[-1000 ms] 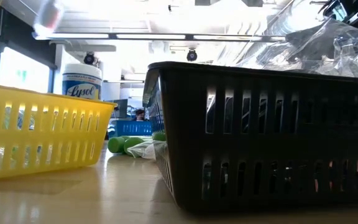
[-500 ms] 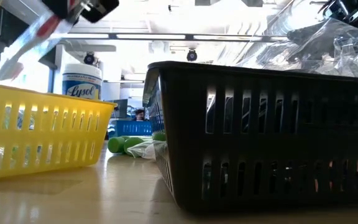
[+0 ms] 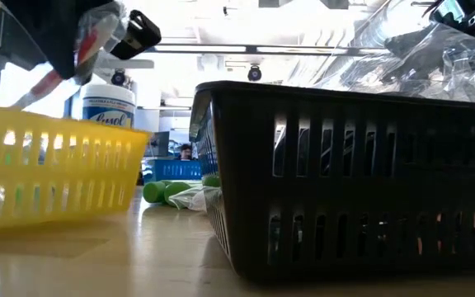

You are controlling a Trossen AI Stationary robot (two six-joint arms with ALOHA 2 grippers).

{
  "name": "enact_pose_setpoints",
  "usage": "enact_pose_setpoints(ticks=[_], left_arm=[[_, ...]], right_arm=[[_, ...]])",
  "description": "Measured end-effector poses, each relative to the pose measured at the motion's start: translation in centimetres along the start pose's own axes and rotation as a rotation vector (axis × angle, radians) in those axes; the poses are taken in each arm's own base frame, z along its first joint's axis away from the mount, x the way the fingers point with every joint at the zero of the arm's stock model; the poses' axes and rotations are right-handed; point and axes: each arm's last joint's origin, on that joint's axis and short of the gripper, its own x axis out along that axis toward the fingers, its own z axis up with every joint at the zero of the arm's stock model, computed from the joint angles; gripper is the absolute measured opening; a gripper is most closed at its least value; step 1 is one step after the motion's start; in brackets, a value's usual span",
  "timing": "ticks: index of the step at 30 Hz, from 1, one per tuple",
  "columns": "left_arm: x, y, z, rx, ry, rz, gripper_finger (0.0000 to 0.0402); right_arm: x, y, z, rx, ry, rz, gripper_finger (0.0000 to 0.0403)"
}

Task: Pick & Place Travel size toiletries
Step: Put the orange toothbrush into the yellow bin

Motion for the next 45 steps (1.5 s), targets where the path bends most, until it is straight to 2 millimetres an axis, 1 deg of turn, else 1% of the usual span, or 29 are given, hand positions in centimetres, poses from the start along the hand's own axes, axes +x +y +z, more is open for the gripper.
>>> enact_pose_setpoints(ticks=[3,13,16,19,21,23,25,28,30,33,36,38,40,43,45], left_arm=[[0.3,0.0,0.0,-0.001,0.005,-0.004,0.0033],[0.3,-0.1,0.5,-0.03,-0.042,-0.009,0.0153],[0.3,-0.1,0.5,-0.031,-0.043,-0.009,0.0179],[0.3,-0.1,0.5,-0.031,-0.04,-0.008,0.0195],[-0.3,-0.1,0.7,-0.026,-0.026,-0.005,0.0198],[-1.4,-0.3,1.4,-0.014,-0.037,-0.004,0.0197],[-3.0,-0.9,2.0,0.001,-0.054,0.032,0.0189],[-5.9,-2.0,1.8,0.038,-0.068,0.148,0.0161],[-8.0,-2.7,0.6,0.057,-0.085,0.23,0.0132],[-11.0,-3.2,-1.5,0.001,-0.237,0.314,0.008],[-12.6,-3.3,-4.2,-0.084,-0.408,0.328,0.0022],[-12.9,-2.9,-6.2,-0.148,-0.502,0.334,0.0008],[-12.6,-2.4,-8.1,-0.213,-0.593,0.352,0.001],[-11.6,-1.5,-10.7,-0.298,-0.728,0.368,0.0005],[-10.8,-0.9,-12.3,-0.339,-0.794,0.34,0.0002]], right_arm=[[0.0,0.1,0.0,0.001,0.002,0.009,0.0002],[0.0,0.2,0.0,0.017,0.004,0.015,0.0002],[0.0,0.2,0.0,0.019,0.004,0.016,0.0002],[0.0,0.2,0.0,0.02,0.005,0.015,0.0002],[0.0,0.2,-0.1,0.02,0.007,0.015,0.0002],[0.0,0.2,-0.1,0.02,0.009,0.014,0.0002],[0.0,0.2,-0.1,0.021,0.014,0.018,0.0002],[0.0,0.2,-0.2,0.021,0.019,0.035,0.0002],[0.0,0.3,-0.1,0.021,0.018,0.051,0.0002],[0.0,0.3,-0.1,0.021,0.017,0.052,0.0002],[0.0,0.3,-0.1,0.021,0.018,0.05,0.0002],[0.0,0.3,-0.1,0.02,0.017,0.051,0.0002],[0.0,0.3,-0.1,0.02,0.018,0.051,0.0002],[0.0,0.3,-0.1,0.021,0.019,0.048,0.0002],[0.0,0.3,-0.2,0.021,0.024,0.047,0.0002]])
